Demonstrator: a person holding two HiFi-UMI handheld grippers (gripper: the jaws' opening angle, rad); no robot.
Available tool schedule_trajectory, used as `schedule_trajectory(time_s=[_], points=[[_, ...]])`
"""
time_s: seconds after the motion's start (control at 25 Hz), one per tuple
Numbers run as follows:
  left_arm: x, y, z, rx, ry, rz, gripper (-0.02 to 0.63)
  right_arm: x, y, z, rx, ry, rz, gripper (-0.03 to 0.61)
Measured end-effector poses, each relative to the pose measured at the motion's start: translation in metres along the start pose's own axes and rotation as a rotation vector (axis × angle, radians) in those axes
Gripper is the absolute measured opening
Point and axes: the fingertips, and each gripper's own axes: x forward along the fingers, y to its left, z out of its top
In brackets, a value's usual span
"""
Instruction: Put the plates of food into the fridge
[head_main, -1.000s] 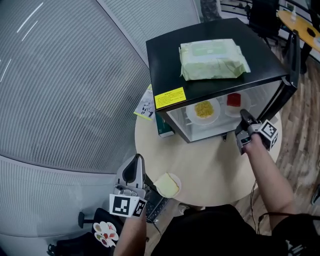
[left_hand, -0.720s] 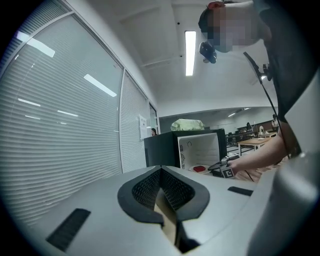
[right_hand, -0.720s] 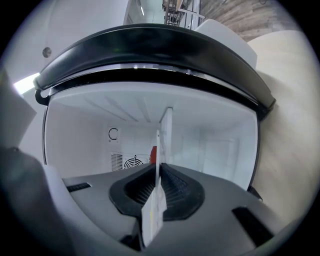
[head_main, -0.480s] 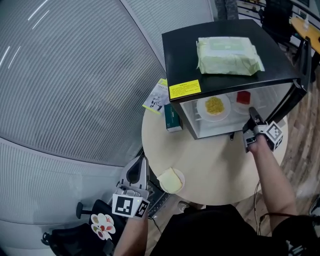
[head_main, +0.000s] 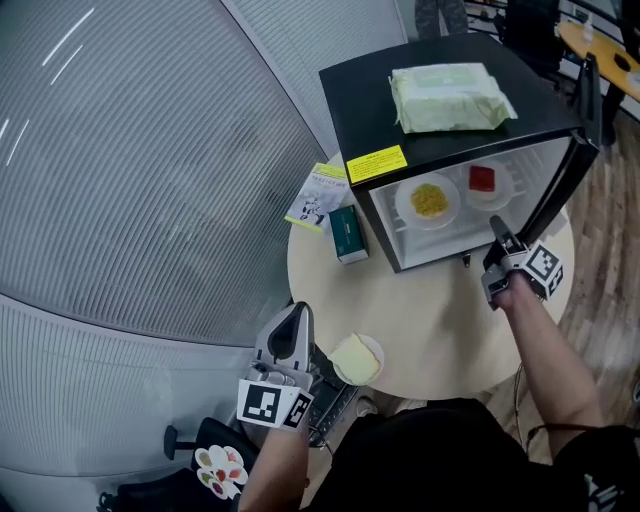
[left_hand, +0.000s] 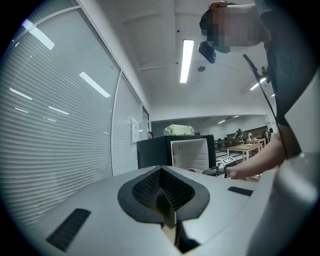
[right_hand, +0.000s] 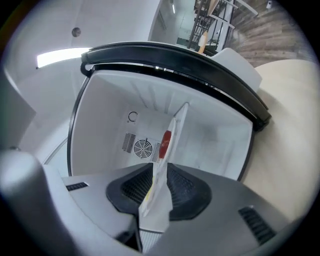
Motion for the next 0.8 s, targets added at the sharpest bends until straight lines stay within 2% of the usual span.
schedule_trajectory(time_s=[0.48,0.8], points=[[-0.043,0.065,-0.011,-0.02,-0.024,-0.108,0.003,-0.065,0.023,-0.137,-0.04,0.009,-0.041,0.067],[-0.082,0.099,-0.024,-0.03,-0.026,-0.164,0.003,-0.109,0.009,-0.249,-0.033,0.059,-0.116,0.067]])
